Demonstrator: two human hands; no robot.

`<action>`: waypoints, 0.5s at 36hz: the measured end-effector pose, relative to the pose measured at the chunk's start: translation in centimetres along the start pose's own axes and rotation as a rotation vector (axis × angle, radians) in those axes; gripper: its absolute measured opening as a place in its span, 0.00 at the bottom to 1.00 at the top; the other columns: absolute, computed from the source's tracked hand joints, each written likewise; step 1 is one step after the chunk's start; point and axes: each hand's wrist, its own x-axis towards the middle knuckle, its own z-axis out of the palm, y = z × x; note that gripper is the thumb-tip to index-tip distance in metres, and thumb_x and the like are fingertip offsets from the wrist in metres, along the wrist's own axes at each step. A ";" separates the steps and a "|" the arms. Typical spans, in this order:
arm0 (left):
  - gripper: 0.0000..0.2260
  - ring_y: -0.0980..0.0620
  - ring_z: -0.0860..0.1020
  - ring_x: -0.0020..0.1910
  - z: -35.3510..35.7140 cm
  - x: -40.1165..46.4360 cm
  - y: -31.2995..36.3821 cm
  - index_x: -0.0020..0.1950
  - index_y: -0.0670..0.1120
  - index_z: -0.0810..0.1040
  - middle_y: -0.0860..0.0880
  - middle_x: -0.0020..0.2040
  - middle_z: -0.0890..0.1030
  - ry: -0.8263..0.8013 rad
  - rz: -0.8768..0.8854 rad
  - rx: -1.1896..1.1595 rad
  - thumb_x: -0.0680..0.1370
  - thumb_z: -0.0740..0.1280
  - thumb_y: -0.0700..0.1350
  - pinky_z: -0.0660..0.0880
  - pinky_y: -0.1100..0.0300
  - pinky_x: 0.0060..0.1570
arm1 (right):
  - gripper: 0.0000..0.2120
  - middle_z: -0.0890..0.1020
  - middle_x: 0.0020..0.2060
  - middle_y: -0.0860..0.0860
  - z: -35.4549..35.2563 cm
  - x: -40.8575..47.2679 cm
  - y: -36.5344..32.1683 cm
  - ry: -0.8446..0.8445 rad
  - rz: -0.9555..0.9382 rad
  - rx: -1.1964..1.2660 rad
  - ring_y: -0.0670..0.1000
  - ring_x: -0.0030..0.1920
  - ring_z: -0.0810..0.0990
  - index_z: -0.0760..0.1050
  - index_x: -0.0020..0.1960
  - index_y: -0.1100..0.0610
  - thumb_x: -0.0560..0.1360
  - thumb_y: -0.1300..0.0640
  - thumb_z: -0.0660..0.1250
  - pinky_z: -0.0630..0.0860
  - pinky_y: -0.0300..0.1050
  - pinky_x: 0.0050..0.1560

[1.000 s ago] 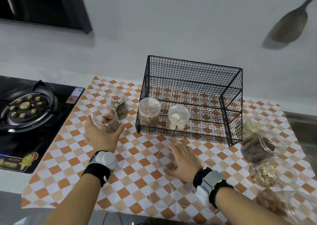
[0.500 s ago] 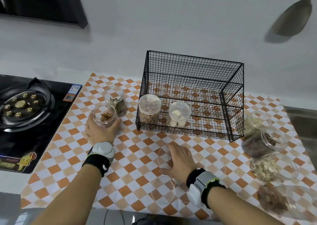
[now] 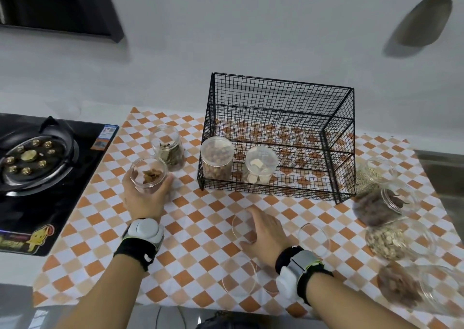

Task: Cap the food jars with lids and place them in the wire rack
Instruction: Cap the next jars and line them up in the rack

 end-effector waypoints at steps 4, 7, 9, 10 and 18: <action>0.43 0.47 0.72 0.69 -0.4 -1.2 0.2 0.75 0.51 0.65 0.49 0.71 0.72 -0.033 0.074 -0.034 0.66 0.80 0.59 0.70 0.54 0.67 | 0.36 0.74 0.65 0.48 -0.7 -0.4 0.1 0.015 -0.024 0.049 0.51 0.63 0.73 0.59 0.75 0.46 0.72 0.43 0.72 0.71 0.50 0.67; 0.42 0.49 0.72 0.69 -0.8 -2.2 0.1 0.75 0.52 0.64 0.49 0.72 0.71 -0.053 0.117 -0.032 0.67 0.81 0.53 0.70 0.57 0.66 | 0.39 0.71 0.69 0.50 -1.0 -0.6 0.1 0.012 -0.028 0.075 0.51 0.67 0.71 0.59 0.78 0.48 0.73 0.42 0.73 0.72 0.49 0.68; 0.42 0.51 0.72 0.68 -0.9 -3.0 0.3 0.76 0.50 0.64 0.48 0.72 0.71 -0.076 0.133 -0.038 0.68 0.82 0.49 0.70 0.70 0.62 | 0.39 0.70 0.70 0.50 -1.1 -0.8 0.2 0.014 -0.041 0.095 0.51 0.66 0.71 0.58 0.79 0.49 0.74 0.41 0.73 0.73 0.49 0.67; 0.42 0.53 0.72 0.67 -0.9 -3.5 0.4 0.77 0.48 0.64 0.48 0.73 0.71 -0.088 0.130 -0.043 0.68 0.81 0.47 0.68 0.78 0.56 | 0.40 0.70 0.70 0.50 -1.1 -0.9 0.3 0.019 -0.053 0.101 0.51 0.65 0.72 0.58 0.79 0.48 0.74 0.41 0.73 0.74 0.49 0.66; 0.41 0.56 0.70 0.65 -1.3 -6.9 1.5 0.76 0.44 0.66 0.47 0.70 0.71 -0.183 0.242 0.009 0.67 0.82 0.46 0.68 0.73 0.59 | 0.45 0.65 0.74 0.48 -3.0 -1.7 -0.4 0.051 -0.121 0.207 0.49 0.72 0.66 0.53 0.80 0.45 0.72 0.44 0.76 0.69 0.48 0.71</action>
